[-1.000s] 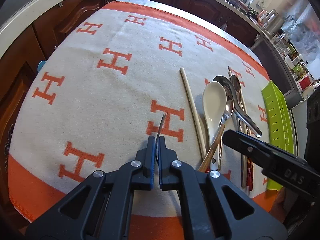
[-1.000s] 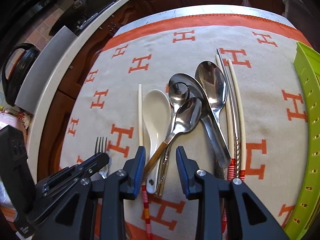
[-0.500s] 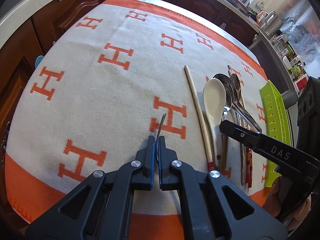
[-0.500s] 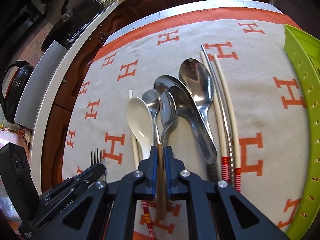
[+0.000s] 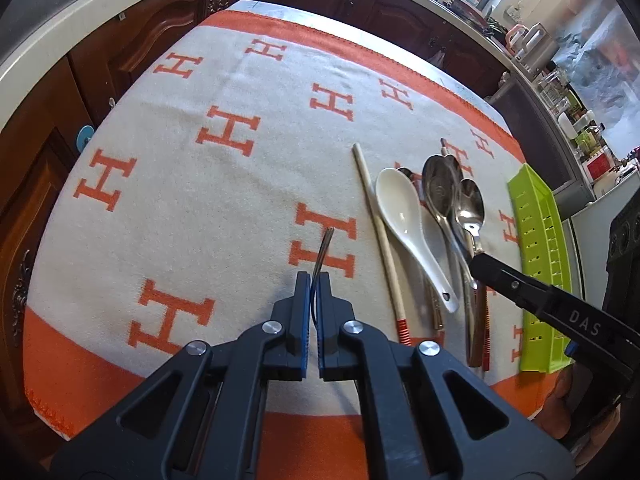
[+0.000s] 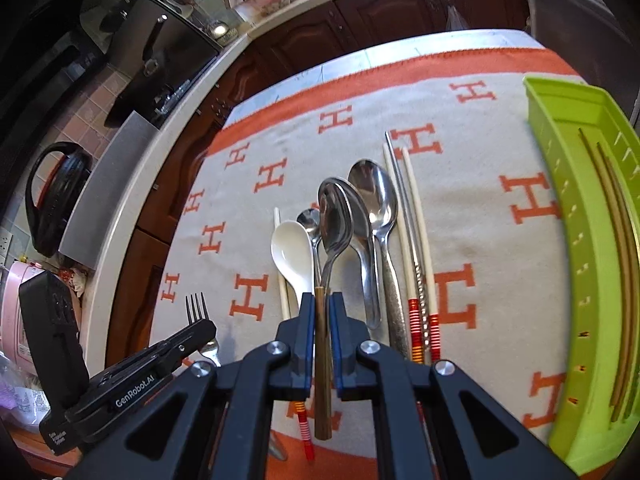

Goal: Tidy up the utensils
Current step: 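Carry the fork into the green tray with the left tool while the right tool releases its spoon there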

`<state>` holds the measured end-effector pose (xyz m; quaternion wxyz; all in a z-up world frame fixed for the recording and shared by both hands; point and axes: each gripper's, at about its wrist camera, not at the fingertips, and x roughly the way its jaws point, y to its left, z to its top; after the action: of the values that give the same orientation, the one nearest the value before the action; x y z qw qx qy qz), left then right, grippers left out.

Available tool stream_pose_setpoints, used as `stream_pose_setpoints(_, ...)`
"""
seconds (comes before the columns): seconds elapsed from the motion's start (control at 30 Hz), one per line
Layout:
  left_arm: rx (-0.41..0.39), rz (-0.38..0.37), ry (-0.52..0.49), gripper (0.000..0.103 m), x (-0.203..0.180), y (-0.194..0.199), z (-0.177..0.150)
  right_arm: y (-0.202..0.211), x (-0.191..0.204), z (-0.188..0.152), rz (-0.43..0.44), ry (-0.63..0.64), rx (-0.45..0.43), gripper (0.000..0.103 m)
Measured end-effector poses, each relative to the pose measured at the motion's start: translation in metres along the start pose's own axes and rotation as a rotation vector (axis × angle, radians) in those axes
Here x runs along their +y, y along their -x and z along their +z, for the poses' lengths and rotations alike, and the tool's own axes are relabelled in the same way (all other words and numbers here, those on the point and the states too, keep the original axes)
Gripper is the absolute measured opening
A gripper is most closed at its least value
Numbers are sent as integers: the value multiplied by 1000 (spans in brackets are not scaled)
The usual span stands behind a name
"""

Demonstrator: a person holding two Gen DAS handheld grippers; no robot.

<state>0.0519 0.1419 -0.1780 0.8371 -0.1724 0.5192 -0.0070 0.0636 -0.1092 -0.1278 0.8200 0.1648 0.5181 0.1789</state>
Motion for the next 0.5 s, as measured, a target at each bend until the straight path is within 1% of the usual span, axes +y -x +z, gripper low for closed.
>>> stream_pose_setpoints(0.1, -3, -15, -9, 1, -8, 9, 3, 17, -6, -1, 11, -7, -31, 7)
stream_pose_setpoints(0.23, -2, -45, -40, 1, -28, 21, 4, 41, -17, -2, 8, -14, -77, 7)
stream_pose_setpoints(0.37, 4, -82, -90, 1, -59, 31, 5, 64, -37, -4, -2, -39, -116, 7)
stream_pose_setpoints(0.5, -2, -118, -159, 1, -101, 42, 7, 86, -65, -6, -43, -64, -155, 7)
